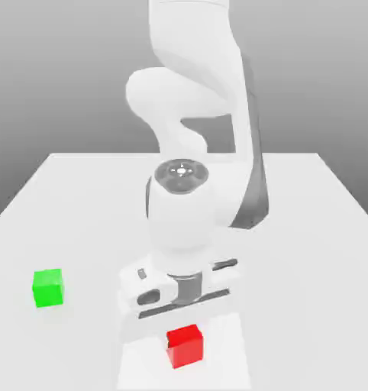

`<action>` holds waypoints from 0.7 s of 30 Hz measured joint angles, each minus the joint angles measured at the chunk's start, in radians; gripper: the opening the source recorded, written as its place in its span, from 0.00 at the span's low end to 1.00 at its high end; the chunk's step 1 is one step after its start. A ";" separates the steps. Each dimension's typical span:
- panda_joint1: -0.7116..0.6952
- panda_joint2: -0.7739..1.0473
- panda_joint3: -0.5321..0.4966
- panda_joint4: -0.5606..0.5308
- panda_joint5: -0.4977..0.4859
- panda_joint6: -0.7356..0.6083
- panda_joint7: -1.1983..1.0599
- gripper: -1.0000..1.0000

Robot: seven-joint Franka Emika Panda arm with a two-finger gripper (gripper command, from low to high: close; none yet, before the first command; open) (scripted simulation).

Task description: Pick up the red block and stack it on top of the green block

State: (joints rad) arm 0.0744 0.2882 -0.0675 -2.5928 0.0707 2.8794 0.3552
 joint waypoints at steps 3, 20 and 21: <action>0.009 -0.097 -0.015 -0.015 -0.027 -0.082 0.020 0.00; -0.440 -0.293 -0.302 -0.159 -0.062 -0.131 -0.228 0.00; -0.441 -0.264 -0.295 -0.158 -0.032 -0.106 -0.250 0.00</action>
State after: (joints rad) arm -0.3668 0.0240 -0.3623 -2.7505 0.0386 2.7738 0.1052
